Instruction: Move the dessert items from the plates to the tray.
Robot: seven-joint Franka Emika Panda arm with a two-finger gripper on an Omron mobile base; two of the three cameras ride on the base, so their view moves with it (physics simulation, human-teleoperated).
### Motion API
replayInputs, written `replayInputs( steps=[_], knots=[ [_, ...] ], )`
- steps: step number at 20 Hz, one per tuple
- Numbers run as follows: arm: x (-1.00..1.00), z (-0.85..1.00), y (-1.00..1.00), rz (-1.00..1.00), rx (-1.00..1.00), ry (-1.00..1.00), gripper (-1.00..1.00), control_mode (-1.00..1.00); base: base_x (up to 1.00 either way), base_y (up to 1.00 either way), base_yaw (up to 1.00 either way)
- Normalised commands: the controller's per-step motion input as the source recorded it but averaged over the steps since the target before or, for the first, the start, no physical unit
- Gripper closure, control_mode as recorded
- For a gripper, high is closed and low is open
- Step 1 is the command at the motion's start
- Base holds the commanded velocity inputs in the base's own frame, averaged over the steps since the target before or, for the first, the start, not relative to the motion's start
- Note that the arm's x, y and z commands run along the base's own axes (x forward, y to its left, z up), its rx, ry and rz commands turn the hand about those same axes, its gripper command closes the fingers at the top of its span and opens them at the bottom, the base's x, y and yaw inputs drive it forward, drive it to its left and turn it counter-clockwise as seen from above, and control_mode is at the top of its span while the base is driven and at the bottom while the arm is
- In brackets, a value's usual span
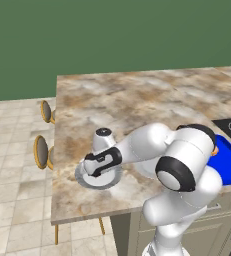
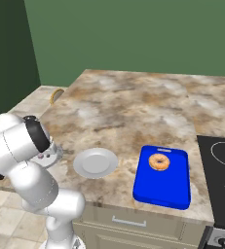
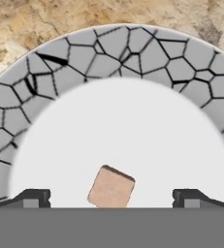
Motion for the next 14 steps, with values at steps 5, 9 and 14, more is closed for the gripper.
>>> replayInputs(
  steps=[5, 9, 14],
  knots=[
    [0.03, -0.02, 0.01, 0.02, 0.0, 0.0, -1.0, -1.0, 0.0, 0.0, 0.0],
    [0.11, 0.0, 0.0, 0.0, -0.01, 0.0, -1.0, -1.0, 0.0, 0.0, 0.0],
    [0.13, -0.01, 0.0, 0.0, 0.0, 0.0, -1.0, -1.0, 0.0, 0.0, 0.0]
  ],
)
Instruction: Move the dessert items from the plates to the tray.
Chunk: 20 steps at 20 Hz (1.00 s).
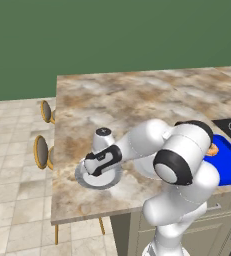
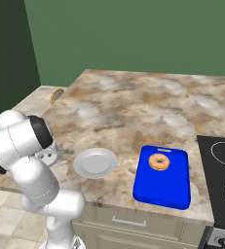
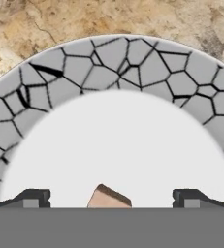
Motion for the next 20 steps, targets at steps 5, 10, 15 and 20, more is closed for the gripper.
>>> replayInputs(
  steps=[5, 10, 15, 20],
  knots=[
    [0.0, -0.12, 0.03, 0.01, -0.01, 0.0, -1.0, -1.0, 0.0, 0.0, 0.0],
    [0.0, -0.12, 0.03, 0.01, 0.0, 0.0, -1.0, -1.0, 0.0, 0.0, 0.0],
    [0.0, -0.04, 0.02, 0.0, 0.0, 0.0, -1.0, -1.0, 0.0, 0.0, 0.0],
    [0.0, 0.0, 0.0, 0.0, 0.0, 0.0, 1.0, -1.0, 0.0, 0.0, 0.0]
  ],
)
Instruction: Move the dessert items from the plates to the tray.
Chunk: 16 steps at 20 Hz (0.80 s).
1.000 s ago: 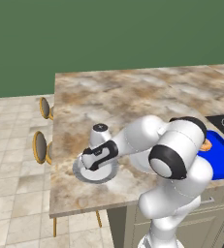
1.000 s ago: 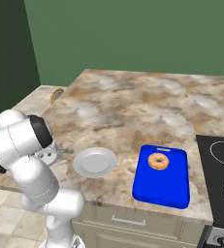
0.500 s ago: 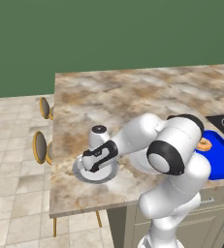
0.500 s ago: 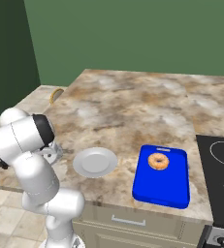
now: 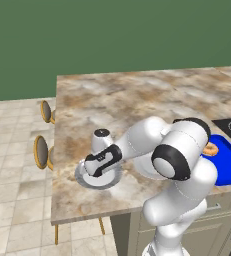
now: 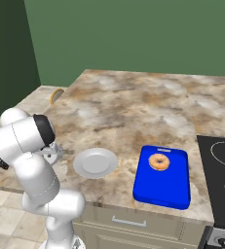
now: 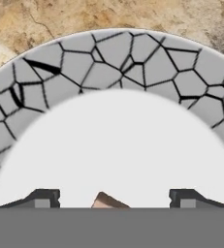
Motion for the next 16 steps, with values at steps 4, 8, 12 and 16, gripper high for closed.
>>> replayInputs(
  steps=[4, 8, 12, 16],
  knots=[
    [0.0, 0.0, 0.0, 0.0, 0.0, 0.0, 1.0, -1.0, 0.0, 0.0, 0.0],
    [0.0, 0.0, 0.0, 0.0, 0.0, 0.0, 1.0, -1.0, 0.0, 0.0, 0.0],
    [0.0, 0.0, 0.0, 0.0, 0.0, 0.0, 1.0, -1.0, 0.0, 0.0, 0.0],
    [0.0, 0.01, 0.0, 0.0, 0.0, 0.0, 1.0, -1.0, 0.0, 0.0, 0.0]
  ],
)
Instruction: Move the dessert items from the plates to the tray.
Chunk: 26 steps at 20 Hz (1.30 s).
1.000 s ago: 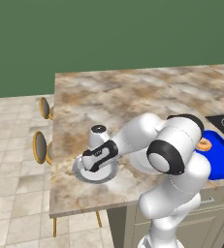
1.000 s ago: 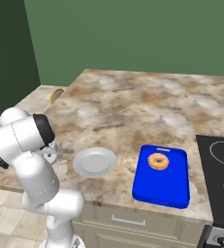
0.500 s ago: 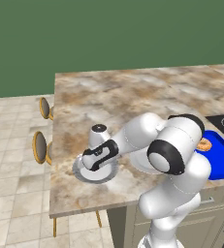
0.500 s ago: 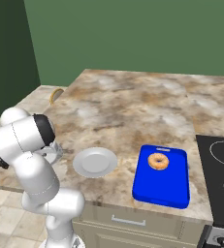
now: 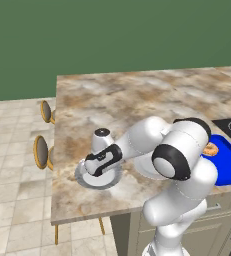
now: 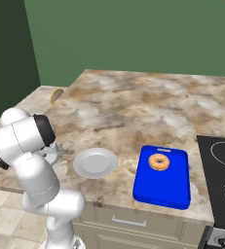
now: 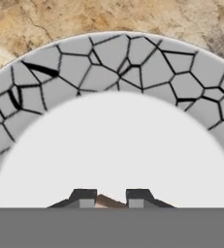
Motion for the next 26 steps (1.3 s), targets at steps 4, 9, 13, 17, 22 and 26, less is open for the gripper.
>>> replayInputs(
  steps=[4, 9, 13, 17, 22, 26],
  knots=[
    [0.0, 0.47, -0.09, 0.0, 0.0, 0.0, 1.0, -1.0, 0.0, 0.0, 0.0],
    [0.0, 0.75, -0.4, 0.0, 0.0, 0.0, 1.0, -1.0, 0.0, 0.0, 0.0],
    [0.01, 0.65, -0.65, 0.0, 0.0, 0.0, 1.0, -1.0, 0.0, 0.0, 0.0],
    [0.1, 0.38, -0.91, 0.0, 0.0, 0.0, 1.0, -1.0, 0.0, 0.0, 0.0],
    [0.18, 0.21, -1.0, 0.0, 0.0, 0.03, 1.0, -1.0, 0.0, 0.0, 0.0],
    [0.17, 0.03, -1.0, -0.01, 0.0, 0.08, 1.0, -1.0, 0.0, 0.0, 0.0]
  ],
)
